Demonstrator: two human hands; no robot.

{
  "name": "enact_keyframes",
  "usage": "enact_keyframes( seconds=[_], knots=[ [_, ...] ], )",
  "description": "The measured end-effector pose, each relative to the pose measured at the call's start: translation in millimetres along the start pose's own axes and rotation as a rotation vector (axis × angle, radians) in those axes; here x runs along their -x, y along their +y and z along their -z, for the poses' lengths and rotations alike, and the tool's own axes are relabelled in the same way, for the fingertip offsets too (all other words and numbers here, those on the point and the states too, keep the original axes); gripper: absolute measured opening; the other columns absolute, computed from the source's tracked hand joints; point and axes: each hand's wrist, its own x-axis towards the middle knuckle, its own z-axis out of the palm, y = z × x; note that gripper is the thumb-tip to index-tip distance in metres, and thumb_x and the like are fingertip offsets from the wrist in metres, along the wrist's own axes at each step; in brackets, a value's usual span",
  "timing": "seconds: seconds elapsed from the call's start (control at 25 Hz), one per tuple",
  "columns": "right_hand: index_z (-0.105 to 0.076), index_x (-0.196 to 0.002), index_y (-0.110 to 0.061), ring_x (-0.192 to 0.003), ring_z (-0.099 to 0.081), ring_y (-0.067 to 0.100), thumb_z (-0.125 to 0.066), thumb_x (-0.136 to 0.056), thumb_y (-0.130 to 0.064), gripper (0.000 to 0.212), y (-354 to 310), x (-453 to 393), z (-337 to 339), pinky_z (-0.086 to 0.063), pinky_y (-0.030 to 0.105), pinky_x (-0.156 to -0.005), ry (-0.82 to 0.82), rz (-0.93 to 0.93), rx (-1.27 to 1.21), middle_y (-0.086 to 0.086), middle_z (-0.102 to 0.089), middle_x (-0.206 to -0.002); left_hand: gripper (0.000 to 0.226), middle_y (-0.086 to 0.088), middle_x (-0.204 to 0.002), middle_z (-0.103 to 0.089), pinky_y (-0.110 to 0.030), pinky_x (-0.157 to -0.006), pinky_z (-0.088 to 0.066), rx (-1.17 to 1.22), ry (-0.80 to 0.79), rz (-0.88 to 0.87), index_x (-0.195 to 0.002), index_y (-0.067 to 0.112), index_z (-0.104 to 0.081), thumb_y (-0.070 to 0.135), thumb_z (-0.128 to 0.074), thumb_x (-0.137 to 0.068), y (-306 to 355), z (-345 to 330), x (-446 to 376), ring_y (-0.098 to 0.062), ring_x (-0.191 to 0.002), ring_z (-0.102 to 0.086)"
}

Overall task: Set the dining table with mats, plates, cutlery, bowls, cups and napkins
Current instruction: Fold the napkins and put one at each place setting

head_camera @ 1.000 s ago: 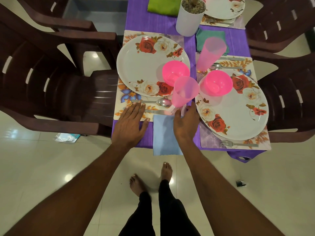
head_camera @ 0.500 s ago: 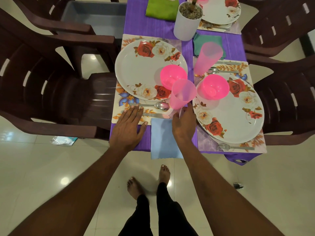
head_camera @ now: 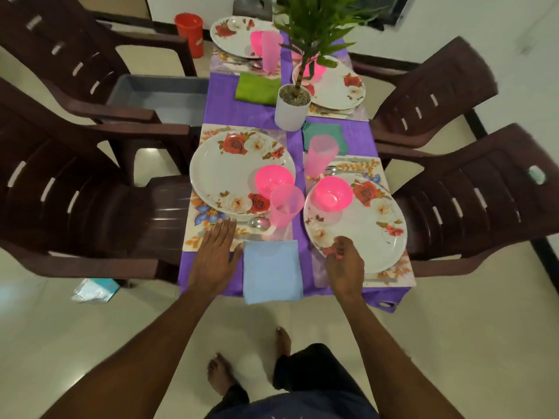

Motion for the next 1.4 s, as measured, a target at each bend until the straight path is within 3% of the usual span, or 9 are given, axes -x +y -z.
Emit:
enact_keyframes(
  seconds=[0.16, 0.24, 0.32, 0.48, 0.72, 0.96, 1.16, 1.28, 1.4],
  knots=[
    [-0.057, -0.130, -0.008, -0.108, -0.063, 0.032, -0.061, -0.096, -0.013, 0.035, -2.6, -53.1, 18.4, -0.046, 0.031, -0.088, 0.024, -0.105, -0.165, 0.013, -0.067, -0.117, 0.059, -0.001, -0.163, -0.033, -0.039, -0.124, -0.023, 0.092, 0.167, -0.033, -0.157, 0.015, -0.035, 0.042, -0.035, -0.105, 53.3, -8.5, 6.0, -0.020, -0.150, -0.031],
    [-0.056, -0.132, -0.009, -0.112, -0.062, 0.030, -0.059, -0.098, -0.015, 0.034, -14.4, -71.8, 12.7, -0.043, 0.029, -0.088, 0.063, -0.196, -0.238, 0.013, -0.066, -0.121, 0.053, -0.001, -0.160, -0.036, -0.037, -0.119, -0.032, 0.101, 0.144, -0.296, -0.154, 0.015, -0.041, 0.039, -0.037, -0.106, 75.9, -13.1, 19.0, -0.017, -0.146, -0.038],
    [-0.056, -0.135, -0.009, -0.114, -0.061, 0.031, -0.058, -0.099, -0.018, 0.036, -13.6, -108.9, 16.5, -0.044, 0.031, -0.092, 0.037, -0.185, -0.254, 0.013, -0.066, -0.125, 0.051, 0.000, -0.160, -0.035, -0.028, -0.121, -0.029, 0.078, 0.085, -0.466, -0.153, 0.014, -0.042, 0.035, -0.043, -0.106, 118.3, -32.6, 12.8, -0.011, -0.149, -0.033],
    [-0.052, -0.142, -0.013, -0.121, -0.059, 0.033, -0.059, -0.099, -0.024, 0.046, -7.2, -172.1, 20.1, -0.047, 0.043, -0.104, -0.100, -0.106, -0.225, 0.013, -0.062, -0.134, 0.066, 0.009, -0.165, -0.018, -0.028, -0.122, -0.028, 0.083, -0.099, -0.266, -0.160, 0.021, -0.026, 0.044, -0.049, -0.103, 163.3, -52.0, -25.9, -0.004, -0.153, -0.014],
    [-0.044, -0.150, -0.017, -0.129, -0.054, 0.034, -0.055, -0.098, -0.022, 0.053, -9.8, -219.6, 13.7, -0.045, 0.044, -0.108, -0.368, -0.016, -0.056, 0.013, -0.054, -0.146, 0.085, 0.022, -0.166, 0.007, -0.024, -0.122, -0.012, 0.104, -0.277, 0.001, -0.158, 0.041, 0.006, 0.083, -0.021, -0.089, 181.3, -63.4, -42.9, 0.008, -0.150, 0.011],
    [-0.054, -0.141, -0.016, -0.124, -0.057, 0.033, -0.052, -0.099, -0.017, 0.042, -12.1, -218.6, 7.7, -0.045, 0.039, -0.099, -0.408, 0.054, -0.042, 0.011, -0.061, -0.137, 0.081, 0.025, -0.165, 0.009, -0.018, -0.120, -0.005, 0.153, -0.263, 0.044, -0.158, 0.042, 0.009, 0.066, -0.043, -0.100, 173.4, -75.8, -43.9, 0.009, -0.150, 0.010],
    [-0.054, -0.141, -0.017, -0.124, -0.057, 0.031, -0.051, -0.100, -0.025, 0.041, -9.4, -220.9, 5.2, -0.045, 0.039, -0.099, -0.483, 0.109, -0.005, 0.009, -0.061, -0.138, 0.083, 0.021, -0.167, 0.006, -0.020, -0.123, -0.004, 0.133, -0.265, 0.035, -0.162, 0.033, 0.002, 0.065, -0.044, -0.101, 161.8, -88.9, -40.0, 0.007, -0.152, 0.007],
    [-0.049, -0.145, -0.015, -0.126, -0.056, 0.030, -0.051, -0.101, -0.039, 0.049, -12.0, -228.9, 5.8, -0.045, 0.041, -0.102, -0.387, 0.082, 0.034, 0.010, -0.060, -0.139, 0.084, 0.020, -0.168, 0.007, -0.022, -0.123, -0.006, 0.128, -0.272, 0.039, -0.162, 0.032, 0.004, 0.067, -0.041, -0.100, 161.5, -91.2, -40.6, 0.006, -0.152, 0.008],
    [-0.040, -0.151, -0.012, -0.130, -0.054, 0.030, -0.064, -0.094, -0.029, 0.064, -24.8, -249.3, 8.6, -0.046, 0.043, -0.105, -0.295, 0.148, -0.061, 0.012, -0.056, -0.142, 0.084, 0.018, -0.169, 0.006, -0.025, -0.124, -0.009, 0.123, -0.270, 0.035, -0.162, 0.031, 0.005, 0.067, -0.040, -0.101, 158.6, -92.4, -39.6, 0.004, -0.153, 0.006]
  ],
)
